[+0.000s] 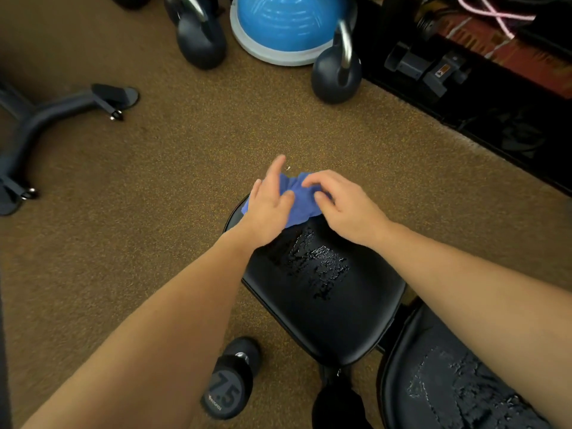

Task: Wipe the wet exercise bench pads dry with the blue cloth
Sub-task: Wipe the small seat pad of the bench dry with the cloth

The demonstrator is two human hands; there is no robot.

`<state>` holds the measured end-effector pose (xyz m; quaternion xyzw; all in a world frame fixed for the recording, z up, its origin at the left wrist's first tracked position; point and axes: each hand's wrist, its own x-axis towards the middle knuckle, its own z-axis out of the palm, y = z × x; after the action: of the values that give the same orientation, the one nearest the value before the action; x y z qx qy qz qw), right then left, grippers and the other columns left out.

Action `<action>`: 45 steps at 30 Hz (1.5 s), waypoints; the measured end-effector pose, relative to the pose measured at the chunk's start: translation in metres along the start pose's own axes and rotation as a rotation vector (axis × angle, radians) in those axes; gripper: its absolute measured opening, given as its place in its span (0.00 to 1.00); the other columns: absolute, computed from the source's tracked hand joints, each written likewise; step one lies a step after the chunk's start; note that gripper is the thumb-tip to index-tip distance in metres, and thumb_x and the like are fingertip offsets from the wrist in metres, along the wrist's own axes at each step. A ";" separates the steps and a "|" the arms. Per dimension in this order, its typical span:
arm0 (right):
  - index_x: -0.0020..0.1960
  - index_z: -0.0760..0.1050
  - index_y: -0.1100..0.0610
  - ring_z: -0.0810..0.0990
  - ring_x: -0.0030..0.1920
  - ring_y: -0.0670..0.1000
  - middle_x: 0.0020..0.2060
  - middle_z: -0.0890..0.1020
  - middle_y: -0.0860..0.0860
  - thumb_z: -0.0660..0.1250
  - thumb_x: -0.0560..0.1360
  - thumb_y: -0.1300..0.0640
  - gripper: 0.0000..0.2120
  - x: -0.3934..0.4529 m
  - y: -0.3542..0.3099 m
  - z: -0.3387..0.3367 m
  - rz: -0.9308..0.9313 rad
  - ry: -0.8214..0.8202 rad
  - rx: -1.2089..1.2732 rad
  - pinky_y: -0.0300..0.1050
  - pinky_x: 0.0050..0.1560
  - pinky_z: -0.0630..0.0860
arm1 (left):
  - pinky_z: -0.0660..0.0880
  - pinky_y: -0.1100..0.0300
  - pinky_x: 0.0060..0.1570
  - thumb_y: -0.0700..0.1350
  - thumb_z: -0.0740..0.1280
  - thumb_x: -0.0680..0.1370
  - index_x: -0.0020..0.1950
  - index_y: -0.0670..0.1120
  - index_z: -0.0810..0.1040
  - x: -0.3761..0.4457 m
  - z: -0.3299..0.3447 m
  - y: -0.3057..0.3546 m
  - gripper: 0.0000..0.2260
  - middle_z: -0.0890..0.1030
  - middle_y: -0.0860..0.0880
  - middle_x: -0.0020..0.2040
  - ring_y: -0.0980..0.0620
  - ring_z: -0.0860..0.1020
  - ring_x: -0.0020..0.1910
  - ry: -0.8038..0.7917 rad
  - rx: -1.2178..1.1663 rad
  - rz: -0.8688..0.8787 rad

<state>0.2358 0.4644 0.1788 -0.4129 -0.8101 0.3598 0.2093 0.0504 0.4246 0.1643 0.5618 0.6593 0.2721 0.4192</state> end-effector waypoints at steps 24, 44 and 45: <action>0.79 0.54 0.38 0.48 0.81 0.53 0.81 0.50 0.47 0.54 0.82 0.39 0.27 -0.043 0.026 0.012 0.358 -0.248 -0.428 0.59 0.78 0.49 | 0.46 0.50 0.79 0.45 0.55 0.85 0.83 0.52 0.48 -0.095 -0.032 -0.042 0.27 0.42 0.50 0.82 0.46 0.40 0.81 -0.105 0.512 -0.064; 0.80 0.55 0.47 0.49 0.80 0.48 0.80 0.57 0.46 0.46 0.81 0.37 0.30 -0.167 0.012 0.030 0.304 -0.052 -0.552 0.55 0.78 0.53 | 0.46 0.45 0.79 0.68 0.76 0.64 0.82 0.51 0.43 -0.105 -0.029 -0.039 0.59 0.38 0.49 0.82 0.44 0.37 0.80 -0.191 0.629 -0.032; 0.80 0.56 0.48 0.50 0.80 0.48 0.80 0.57 0.47 0.46 0.81 0.37 0.30 -0.169 0.009 0.034 0.296 -0.055 -0.544 0.54 0.78 0.52 | 0.46 0.45 0.79 0.68 0.76 0.64 0.82 0.51 0.43 -0.105 -0.030 -0.039 0.59 0.38 0.49 0.82 0.44 0.37 0.80 -0.195 0.628 -0.031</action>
<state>0.3156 0.3153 0.1427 -0.5574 -0.8131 0.1675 0.0145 0.0065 0.3173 0.1728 0.6768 0.6763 -0.0061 0.2907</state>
